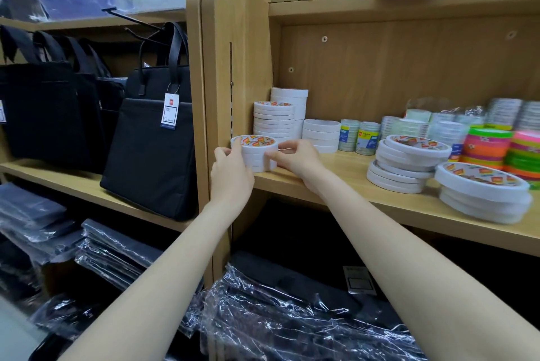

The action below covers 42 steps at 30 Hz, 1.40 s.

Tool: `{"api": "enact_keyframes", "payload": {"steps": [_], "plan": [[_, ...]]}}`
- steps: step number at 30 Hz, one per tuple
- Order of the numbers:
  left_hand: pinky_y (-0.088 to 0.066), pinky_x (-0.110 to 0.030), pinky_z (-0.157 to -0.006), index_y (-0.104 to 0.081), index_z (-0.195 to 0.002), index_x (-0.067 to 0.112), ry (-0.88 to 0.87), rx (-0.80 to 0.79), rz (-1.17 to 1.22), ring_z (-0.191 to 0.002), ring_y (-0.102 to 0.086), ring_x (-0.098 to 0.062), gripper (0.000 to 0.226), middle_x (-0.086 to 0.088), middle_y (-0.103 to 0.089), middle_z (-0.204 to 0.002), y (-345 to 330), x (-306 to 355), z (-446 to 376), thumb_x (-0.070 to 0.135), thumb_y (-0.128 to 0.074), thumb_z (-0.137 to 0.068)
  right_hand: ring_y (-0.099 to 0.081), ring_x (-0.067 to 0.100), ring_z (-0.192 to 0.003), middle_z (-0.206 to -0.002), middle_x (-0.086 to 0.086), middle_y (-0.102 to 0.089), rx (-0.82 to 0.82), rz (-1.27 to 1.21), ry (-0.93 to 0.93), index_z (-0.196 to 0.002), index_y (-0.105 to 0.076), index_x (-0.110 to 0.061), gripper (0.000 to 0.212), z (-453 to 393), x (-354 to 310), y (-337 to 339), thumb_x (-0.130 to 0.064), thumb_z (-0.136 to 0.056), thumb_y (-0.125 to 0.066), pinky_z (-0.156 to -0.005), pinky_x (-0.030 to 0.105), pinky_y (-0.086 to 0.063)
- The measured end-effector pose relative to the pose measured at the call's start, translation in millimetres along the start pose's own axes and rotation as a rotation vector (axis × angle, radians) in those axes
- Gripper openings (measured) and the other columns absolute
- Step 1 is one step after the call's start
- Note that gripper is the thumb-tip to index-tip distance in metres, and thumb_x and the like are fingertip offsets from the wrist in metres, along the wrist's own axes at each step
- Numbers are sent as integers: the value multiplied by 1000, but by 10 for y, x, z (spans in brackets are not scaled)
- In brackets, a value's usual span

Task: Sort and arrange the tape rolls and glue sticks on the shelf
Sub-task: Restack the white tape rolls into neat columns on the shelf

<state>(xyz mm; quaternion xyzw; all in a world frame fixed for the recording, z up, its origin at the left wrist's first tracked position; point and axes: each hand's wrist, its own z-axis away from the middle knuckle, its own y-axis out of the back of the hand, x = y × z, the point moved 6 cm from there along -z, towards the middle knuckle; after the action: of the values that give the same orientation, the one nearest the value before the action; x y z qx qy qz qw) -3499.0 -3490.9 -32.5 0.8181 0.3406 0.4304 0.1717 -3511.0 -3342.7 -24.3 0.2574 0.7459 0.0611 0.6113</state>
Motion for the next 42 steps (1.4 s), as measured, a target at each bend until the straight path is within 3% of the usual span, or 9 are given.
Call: {"api": "enact_keyframes", "payload": {"steps": [3, 8, 16, 21, 25, 31, 34, 38, 42], "plan": [[-45, -28, -89, -30, -144, 15, -22, 5, -30, -109, -52, -24, 56, -12, -43, -124, 37, -22, 5, 10, -51, -93, -56, 20, -111, -127, 8, -59, -90, 161, 48, -132, -47, -7, 66, 21, -42, -42, -22, -75, -77, -89, 27, -40], [-47, -35, -94, -35, -143, 13, -9, -4, 53, -109, -58, -23, 59, -11, -55, -127, 72, -146, -88, 9, -60, -89, -57, 21, -113, -124, 10, -61, -17, 304, 128, -128, -50, -5, 64, 41, -92, -54, -21, -73, -78, -85, 25, -41], [-42, -32, -98, -24, -147, 10, -26, -42, 9, -121, -50, -21, 60, -10, -50, -136, -4, -132, -84, 11, -52, -94, -54, 19, -113, -126, 8, -59, 21, 153, 88, -126, -54, -5, 54, 21, -99, -22, -39, -85, -64, -84, 25, -40], [-28, -14, -89, -48, -130, 4, -174, 228, 65, -117, -42, -21, 42, -11, -45, -130, 203, 60, 53, 0, -49, -88, -58, 19, -107, -120, 8, -61, 113, 213, 132, -126, -52, -9, 48, 178, -102, 184, -34, -87, -63, -91, 30, -47], [-29, -14, -85, -56, -117, 5, -289, 231, 134, -112, -43, -21, 37, -9, -47, -120, 128, 330, 92, -6, -49, -83, -60, 16, -100, -111, 6, -64, 267, 365, 326, -118, -57, -8, 31, 595, -173, 716, -16, -88, -59, -91, 29, -47], [-31, -19, -90, -54, -121, 7, -382, 60, 256, -113, -45, -25, 39, -11, -47, -119, -390, 1026, 151, -3, -49, -83, -59, 27, -100, -104, 11, -66, 455, 731, 480, -103, -65, -5, 18, 1023, -257, 1764, -7, -87, -58, -85, 29, -40], [-36, -28, -97, -39, -136, 10, -363, -211, 358, -120, -43, -24, 58, -11, -41, -131, -770, 1372, 183, 9, -61, -83, -54, 20, -105, -111, 6, -61, 248, 829, 306, -109, -64, -16, 23, 955, -130, 2132, -22, -87, -63, -78, 21, -31], [-26, -34, -112, 1, -149, 12, -278, -637, 392, -139, -25, -21, 110, -8, -19, -154, -1282, 1663, 278, 28, -77, -73, -46, -6, -73, -85, -19, -54, -103, 888, 55, -116, -61, -24, 31, 800, 4, 2288, -26, -85, -66, -68, 15, -35], [-30, -42, -111, 13, -147, 16, -185, -655, 374, -136, -32, -22, 146, -3, -29, -151, -1457, 1737, 275, 63, -70, -37, -53, 8, -92, -106, -6, -60, -129, 892, 17, -105, -67, -34, 27, 594, 4, 2395, -32, -79, -72, -86, 29, -42]]}}
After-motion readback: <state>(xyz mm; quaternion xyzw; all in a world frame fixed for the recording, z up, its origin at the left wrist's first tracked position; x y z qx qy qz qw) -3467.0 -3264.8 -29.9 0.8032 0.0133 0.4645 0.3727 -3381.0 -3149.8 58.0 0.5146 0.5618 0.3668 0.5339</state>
